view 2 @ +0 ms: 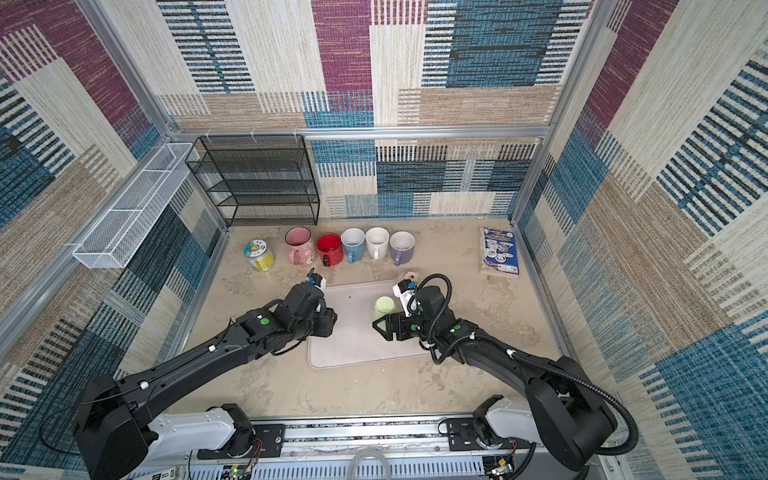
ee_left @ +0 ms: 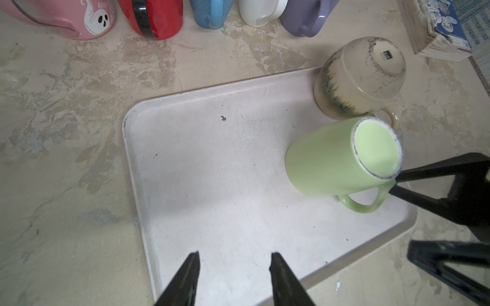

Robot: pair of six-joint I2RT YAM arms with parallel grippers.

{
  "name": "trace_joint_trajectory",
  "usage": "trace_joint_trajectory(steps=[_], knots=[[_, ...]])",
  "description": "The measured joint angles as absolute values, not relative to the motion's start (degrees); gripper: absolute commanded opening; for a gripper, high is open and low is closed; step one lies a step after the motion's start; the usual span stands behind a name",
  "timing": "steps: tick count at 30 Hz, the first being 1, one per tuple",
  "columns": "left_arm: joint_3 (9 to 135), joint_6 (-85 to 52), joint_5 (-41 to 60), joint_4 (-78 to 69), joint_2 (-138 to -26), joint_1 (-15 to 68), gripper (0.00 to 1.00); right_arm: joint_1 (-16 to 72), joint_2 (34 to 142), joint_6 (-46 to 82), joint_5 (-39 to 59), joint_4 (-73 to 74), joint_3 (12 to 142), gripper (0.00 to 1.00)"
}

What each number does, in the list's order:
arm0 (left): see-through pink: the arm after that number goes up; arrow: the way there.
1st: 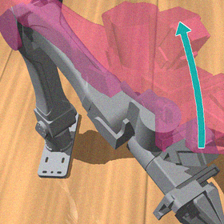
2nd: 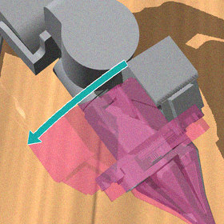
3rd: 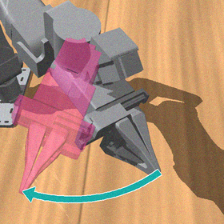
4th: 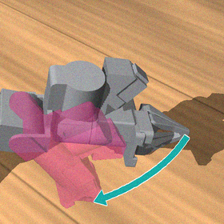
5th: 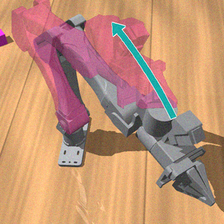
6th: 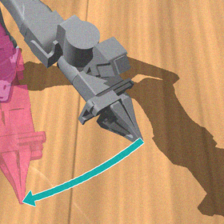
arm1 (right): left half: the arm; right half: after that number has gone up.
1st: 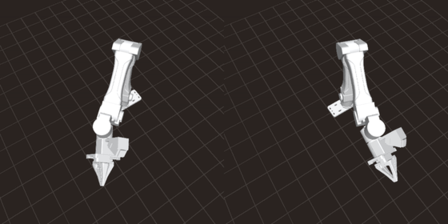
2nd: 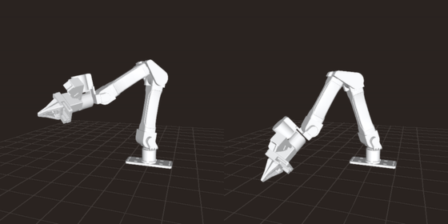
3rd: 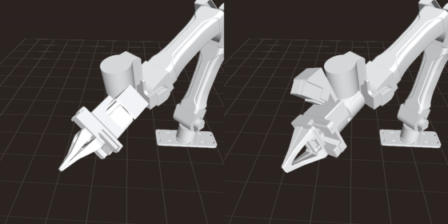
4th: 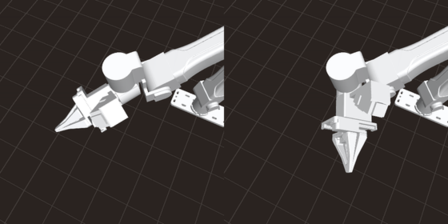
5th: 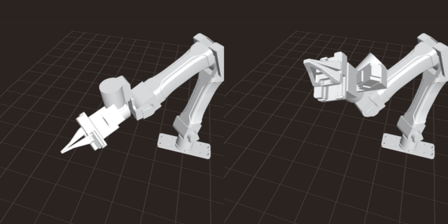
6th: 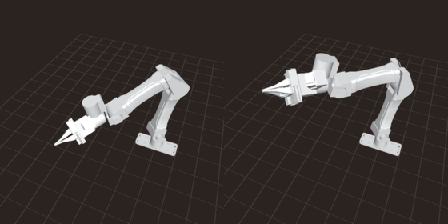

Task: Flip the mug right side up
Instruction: 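Lower the right gripper onto the lying green mug and grasp its rim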

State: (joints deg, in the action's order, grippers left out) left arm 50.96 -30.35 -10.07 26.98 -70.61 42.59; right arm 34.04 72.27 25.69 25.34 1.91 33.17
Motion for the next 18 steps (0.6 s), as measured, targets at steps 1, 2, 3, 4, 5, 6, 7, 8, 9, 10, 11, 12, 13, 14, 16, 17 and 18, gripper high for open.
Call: trace_joint_trajectory(steps=[1, 2, 3, 4, 5, 6, 7, 8, 9, 10, 11, 12, 13, 14, 16, 17, 18], knots=[[51.05, -30.35, -9.96, 27.24, -70.41, 42.52, 0.48, 34.81, 72.79, 26.02, 25.36, 2.24, 33.36, 0.87], [51.16, -30.35, -9.87, 27.55, -70.22, 42.5, 0.48, 35.46, 73.19, 26.15, 25.41, 2.55, 33.52, 0.87], [51.22, -30.33, -9.87, 27.77, -70.06, 42.5, 0.47, 36.18, 73.63, 26.59, 25.47, 2.98, 33.65, 0.87], [51.22, -30.3, -9.85, 28.03, -69.91, 42.5, 0.45, 36.84, 74.06, 26.96, 25.47, 3.62, 33.71, 0.87], [51.22, -30.15, -9.69, 28.27, -69.84, 42.5, 0.44, 37.39, 74.43, 27.29, 25.47, 4.12, 33.71, 0.86], [51.22, -30.11, -9.17, 28.53, -69.76, 42.5, 0.44, 37.98, 74.87, 27.86, 25.47, 4.75, 33.71, 0.86], [51.2, -29.91, -8.64, 28.6, -69.73, 42.5, 0.44, 38.44, 75.33, 28.18, 25.5, 5.28, 33.71, 0.86], [51.11, -29.76, -8.64, 28.58, -69.73, 42.5, 0.44, 38.87, 75.77, 28.47, 25.52, 5.76, 33.74, 0.86], [51.03, -29.71, -8.6, 28.69, -69.73, 42.5, 0.44, 39.27, 76.27, 28.67, 25.63, 6.31, 33.82, 0.86], [50.98, -29.54, -8.47, 28.97, -69.76, 42.5, 0.44, 39.51, 76.66, 28.95, 25.78, 6.68, 33.93, 0.86], [50.96, -29.45, -8.12, 29.06, -69.78, 42.5, 0.44, 39.79, 76.97, 29.32, 26.0, 7.07, 34.06, 0.86], [50.96, -29.1, -7.27, 29.06, -69.87, 42.52, 0.44, 39.94, 77.21, 29.52, 26.44, 7.6, 34.15, 0.86], [50.96, -28.69, -6.92, 29.06, -70.0, 42.52, 0.44, 40.07, 77.32, 29.69, 26.68, 7.86, 34.3, 0.86], [50.96, -28.45, -6.9, 29.08, -70.3, 42.59, 0.44, 40.16, 77.32, 29.71, 27.14, 7.86, 34.63, 0.87], [51.24, -28.05, -5.54, 29.36, -71.05, 42.92, 0.44, 40.29, 76.97, 29.63, 27.79, 7.66, 35.29, 0.88], [51.62, -27.83, -5.34, 29.43, -71.61, 43.31, 0.43, 40.38, 76.47, 29.21, 27.97, 7.29, 35.68, 0.88], [52.1, -27.77, -4.75, 29.41, -72.14, 43.72, 0.43, 40.42, 75.75, 28.27, 28.01, 6.55, 36.32, 0.88]])
